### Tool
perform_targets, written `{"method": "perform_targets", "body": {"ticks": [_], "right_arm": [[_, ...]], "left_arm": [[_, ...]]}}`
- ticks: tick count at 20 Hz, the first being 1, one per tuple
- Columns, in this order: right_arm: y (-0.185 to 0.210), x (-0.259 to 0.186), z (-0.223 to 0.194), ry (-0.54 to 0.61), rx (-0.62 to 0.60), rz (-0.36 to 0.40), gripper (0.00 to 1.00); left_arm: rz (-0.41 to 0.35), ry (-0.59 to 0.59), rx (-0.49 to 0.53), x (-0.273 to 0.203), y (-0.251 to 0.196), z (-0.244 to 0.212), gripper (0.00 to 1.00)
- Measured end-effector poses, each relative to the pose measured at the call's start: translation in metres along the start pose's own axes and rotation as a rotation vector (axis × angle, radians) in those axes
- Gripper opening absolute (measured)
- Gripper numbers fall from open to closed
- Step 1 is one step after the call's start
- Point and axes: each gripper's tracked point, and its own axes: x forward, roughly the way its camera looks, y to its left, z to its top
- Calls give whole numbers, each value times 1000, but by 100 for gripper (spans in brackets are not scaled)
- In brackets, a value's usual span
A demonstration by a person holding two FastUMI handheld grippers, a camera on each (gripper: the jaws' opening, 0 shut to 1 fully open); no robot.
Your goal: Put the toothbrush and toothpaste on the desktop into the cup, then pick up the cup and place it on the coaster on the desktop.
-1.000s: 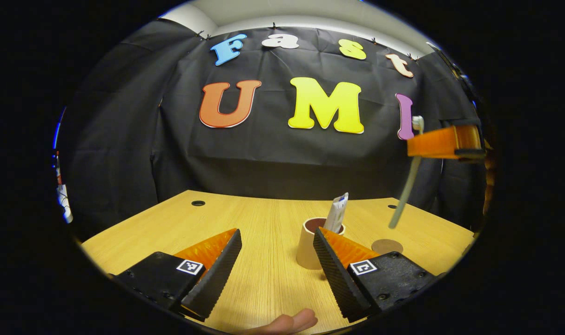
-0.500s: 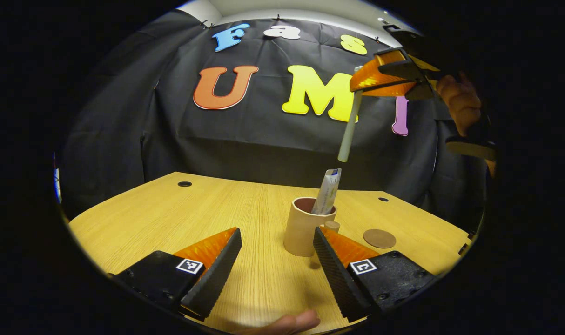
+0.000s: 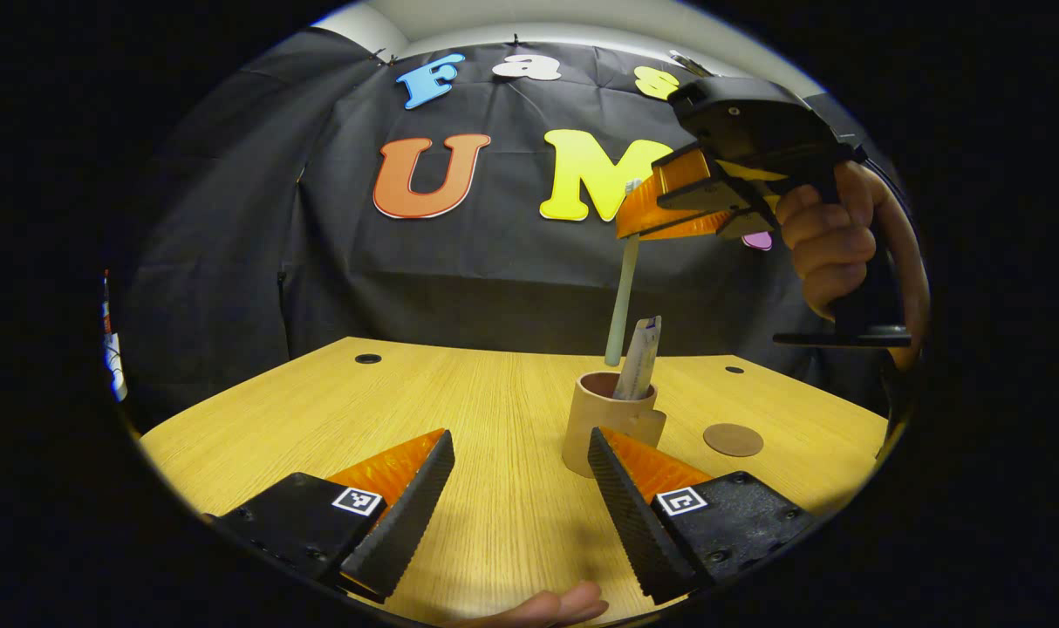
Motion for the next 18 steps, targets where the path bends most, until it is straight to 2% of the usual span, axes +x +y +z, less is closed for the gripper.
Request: {"method": "perform_targets", "body": {"ticks": [8,9,11,12,13,14,17,18], "right_arm": [[-7,-4,-14,11,-10,-13,3],[-4,-6,-14,9,2,3,9],[-10,-8,-11,5,8,-8,41],[-10,-13,-10,-2,10,3,44],[-14,-14,-10,-7,1,-6,55],[-18,-16,-8,-16,-6,-18,56],[-22,-23,-6,-26,-17,-17,73],[-22,-26,-5,-28,-20,-13,75]], "left_arm": [[-2,19,-30,-2,3,-7,98],[-5,21,-35,-2,1,-7,98],[-11,30,-46,-2,-2,-9,98],[-11,32,-50,-3,-2,-11,98],[-12,34,-51,-2,-3,-11,98],[-12,36,-54,-2,-4,-11,98],[-26,44,-55,0,-11,-11,98],[-29,47,-51,0,-13,-10,98]]}}
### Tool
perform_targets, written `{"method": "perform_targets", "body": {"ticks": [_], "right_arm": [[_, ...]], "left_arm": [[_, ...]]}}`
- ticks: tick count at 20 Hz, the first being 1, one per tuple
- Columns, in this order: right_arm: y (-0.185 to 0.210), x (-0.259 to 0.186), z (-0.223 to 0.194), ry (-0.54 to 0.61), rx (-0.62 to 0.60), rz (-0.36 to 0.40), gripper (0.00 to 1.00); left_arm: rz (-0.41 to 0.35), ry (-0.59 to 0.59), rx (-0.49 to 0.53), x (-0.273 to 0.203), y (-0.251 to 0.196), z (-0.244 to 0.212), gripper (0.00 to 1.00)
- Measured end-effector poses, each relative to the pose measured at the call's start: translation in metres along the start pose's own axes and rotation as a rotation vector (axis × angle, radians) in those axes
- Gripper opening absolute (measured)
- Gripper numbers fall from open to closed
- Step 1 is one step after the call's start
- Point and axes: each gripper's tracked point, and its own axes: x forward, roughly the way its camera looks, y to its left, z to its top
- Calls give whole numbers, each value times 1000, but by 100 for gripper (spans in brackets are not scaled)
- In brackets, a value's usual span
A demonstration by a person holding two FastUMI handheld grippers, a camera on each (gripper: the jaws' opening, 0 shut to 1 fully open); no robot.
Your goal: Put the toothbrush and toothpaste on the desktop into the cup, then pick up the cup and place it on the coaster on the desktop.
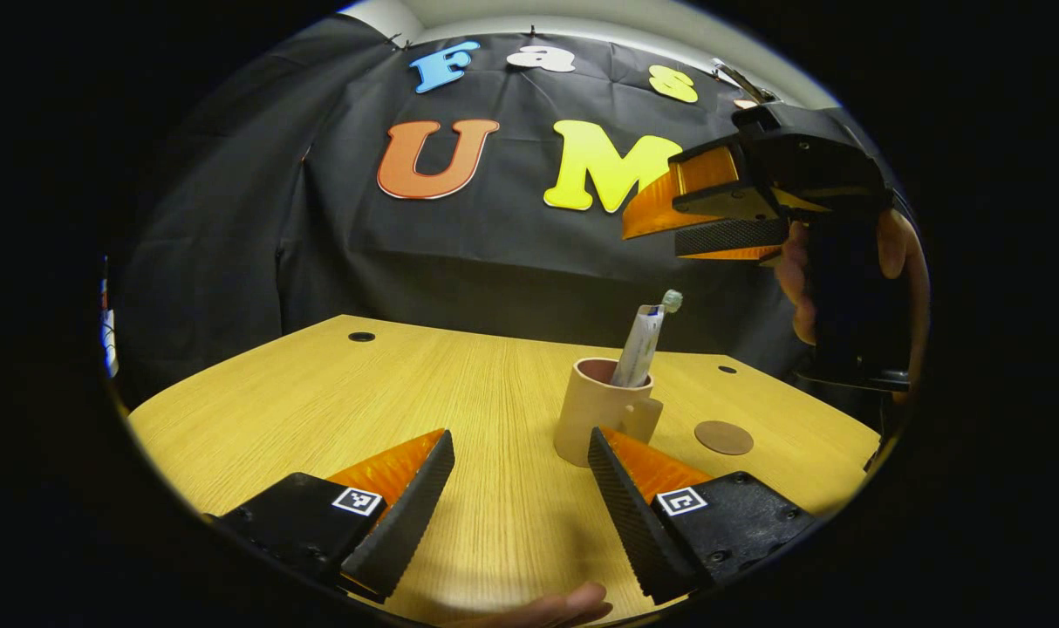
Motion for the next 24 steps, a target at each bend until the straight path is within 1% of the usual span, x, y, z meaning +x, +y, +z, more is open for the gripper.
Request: {"method": "perform_targets", "body": {"ticks": [1,3,4,6,8,9,10,11,12,13,16,18,19,22,23,24], "right_arm": [[-2,-3,2,-6,-3,3,84],[-8,-11,7,-21,-16,-1,89],[-11,-16,10,-32,-20,-5,89],[-18,-29,17,-55,-21,-6,94],[-27,-45,24,-80,-30,-8,94],[-32,-54,27,-93,-48,-9,92],[-38,-64,30,-110,-68,-16,93],[-48,-77,33,-135,-80,-38,92],[-58,-88,36,-162,-83,-67,93],[-64,-100,36,-182,-84,-84,92],[-84,-136,34,-205,-97,-121,93],[-98,-161,32,-228,-98,-146,94],[-105,-173,31,-242,-89,-153,93],[-124,-201,24,-242,-69,-166,93],[-132,-208,21,-238,-71,-174,92],[-141,-215,20,-239,-73,-188,93]], "left_arm": [[-2,-2,7,1,-3,2,98],[-11,-5,35,2,-9,8,98],[-25,0,49,2,-14,9,98],[-64,18,51,2,-26,9,98],[-64,18,42,1,-29,16,97],[-56,15,42,2,-29,18,98],[-48,15,45,2,-30,18,97],[-54,14,46,2,-32,19,98],[-60,12,49,2,-36,21,97],[-56,15,56,3,-38,23,97],[-54,17,69,0,-45,30,97],[-58,15,62,-1,-53,40,97],[-51,19,64,-1,-56,47,97],[-47,70,86,-1,-66,74,97],[-48,83,94,-1,-69,86,97],[-51,102,103,-2,-73,99,97]]}}
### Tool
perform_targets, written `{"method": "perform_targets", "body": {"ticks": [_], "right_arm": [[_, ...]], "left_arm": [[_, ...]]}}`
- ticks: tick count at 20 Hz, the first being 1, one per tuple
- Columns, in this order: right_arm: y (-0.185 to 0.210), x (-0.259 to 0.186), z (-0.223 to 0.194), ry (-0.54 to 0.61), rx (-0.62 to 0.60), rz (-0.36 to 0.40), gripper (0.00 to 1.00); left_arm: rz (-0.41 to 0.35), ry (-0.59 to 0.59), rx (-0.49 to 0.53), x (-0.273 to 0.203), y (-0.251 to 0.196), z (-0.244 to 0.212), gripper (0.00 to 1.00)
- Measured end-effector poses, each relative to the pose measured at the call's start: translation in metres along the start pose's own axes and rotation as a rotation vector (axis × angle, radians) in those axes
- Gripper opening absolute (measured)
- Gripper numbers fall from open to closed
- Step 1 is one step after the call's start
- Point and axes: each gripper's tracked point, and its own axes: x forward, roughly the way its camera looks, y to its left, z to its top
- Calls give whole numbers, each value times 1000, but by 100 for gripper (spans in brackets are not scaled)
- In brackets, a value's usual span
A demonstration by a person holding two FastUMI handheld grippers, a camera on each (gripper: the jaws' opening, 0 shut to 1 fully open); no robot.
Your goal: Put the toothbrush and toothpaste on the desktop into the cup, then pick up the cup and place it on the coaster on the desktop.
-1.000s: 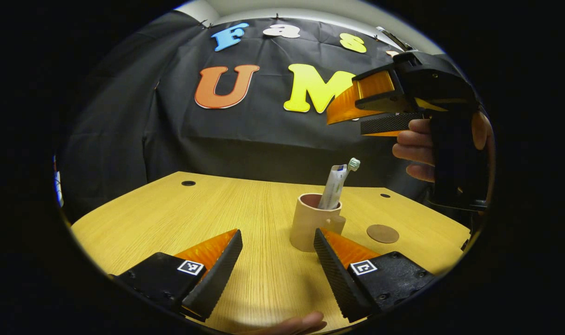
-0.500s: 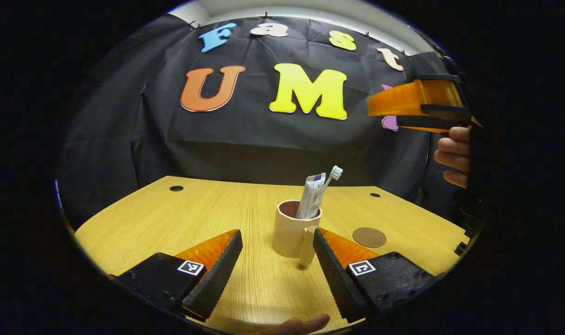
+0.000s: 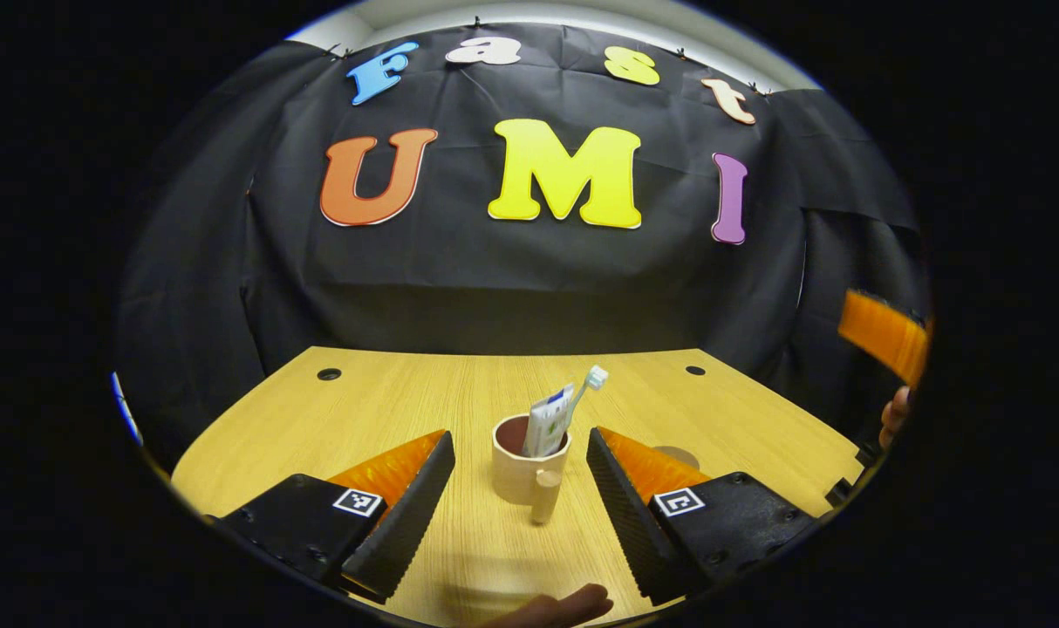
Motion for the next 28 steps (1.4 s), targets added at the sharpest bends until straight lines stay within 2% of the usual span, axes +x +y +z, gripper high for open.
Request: {"method": "perform_targets", "body": {"ticks": [4,7,8,9,12,16,17,18,19,20,21,22,23,26,28], "right_arm": [[-40,-21,0,-7,13,-53,93],[-70,-37,0,-14,49,-77,92],[-78,-41,-2,-14,56,-84,92],[-87,-46,-6,-17,58,-90,92],[-105,-48,-21,-3,87,-99,93],[-119,-45,-27,17,125,-105,91],[-118,-45,-29,20,128,-100,95],[-119,-44,-29,21,128,-104,95],[-121,-45,-29,17,127,-110,91],[-121,-45,-28,14,125,-111,95],[-120,-45,-30,13,125,-111,95],[-120,-43,-31,15,127,-112,91],[-119,-43,-33,19,131,-111,95],[-114,-36,-43,44,132,-101,95],[-111,-34,-49,62,124,-99,95]], "left_arm": [[-27,126,33,5,-15,38,97],[-19,313,100,15,-19,29,97],[20,356,121,20,-9,25,100],[43,421,106,25,-2,14,97],[33,642,7,32,-12,-38,97],[27,780,-51,51,-17,-74,97],[44,808,-54,60,-13,-81,97],[56,838,-57,69,-11,-90,97],[58,874,-71,77,-11,-99,97],[63,909,-83,83,-12,-108,97],[72,934,-83,90,-12,-115,100],[70,954,-86,95,-13,-121,94],[67,972,-87,100,-14,-126,92],[55,1002,-107,119,-19,-131,87],[78,997,-108,132,-24,-124,75]]}}
